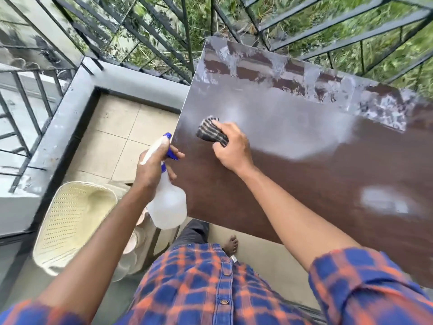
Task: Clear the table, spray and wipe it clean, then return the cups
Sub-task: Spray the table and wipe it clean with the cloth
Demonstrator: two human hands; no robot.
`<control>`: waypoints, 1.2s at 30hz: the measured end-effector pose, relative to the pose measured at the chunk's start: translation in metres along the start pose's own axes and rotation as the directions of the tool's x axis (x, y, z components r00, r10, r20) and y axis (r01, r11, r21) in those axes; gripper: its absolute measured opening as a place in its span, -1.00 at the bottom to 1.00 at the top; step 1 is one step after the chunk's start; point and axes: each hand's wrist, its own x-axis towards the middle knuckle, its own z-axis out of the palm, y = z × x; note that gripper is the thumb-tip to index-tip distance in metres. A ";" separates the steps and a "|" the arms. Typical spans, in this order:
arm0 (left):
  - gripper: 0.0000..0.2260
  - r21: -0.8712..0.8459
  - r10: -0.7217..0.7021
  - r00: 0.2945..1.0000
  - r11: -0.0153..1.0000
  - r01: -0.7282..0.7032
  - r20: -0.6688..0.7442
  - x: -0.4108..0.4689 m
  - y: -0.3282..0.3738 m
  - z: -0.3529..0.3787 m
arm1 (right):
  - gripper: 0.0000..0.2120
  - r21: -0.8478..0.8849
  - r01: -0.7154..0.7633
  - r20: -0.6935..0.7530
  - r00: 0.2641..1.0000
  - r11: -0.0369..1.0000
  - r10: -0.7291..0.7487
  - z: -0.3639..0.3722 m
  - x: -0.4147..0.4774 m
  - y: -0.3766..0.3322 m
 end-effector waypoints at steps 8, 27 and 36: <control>-0.65 -0.039 0.030 0.999 0.999 -0.029 0.027 0.073 0.054 -0.001 | -0.54 -0.322 0.275 0.191 0.956 0.906 -0.222 0.050 0.043 -0.003; -0.65 -0.004 -0.023 0.997 1.000 0.023 0.070 0.188 0.093 -0.007 | -0.68 -0.329 0.313 0.140 0.949 0.891 -0.282 0.058 0.198 -0.006; -0.65 0.003 -0.093 0.994 0.996 0.093 0.060 0.225 0.096 -0.004 | -0.59 -0.308 0.539 0.365 0.828 0.784 -0.426 0.059 0.197 0.032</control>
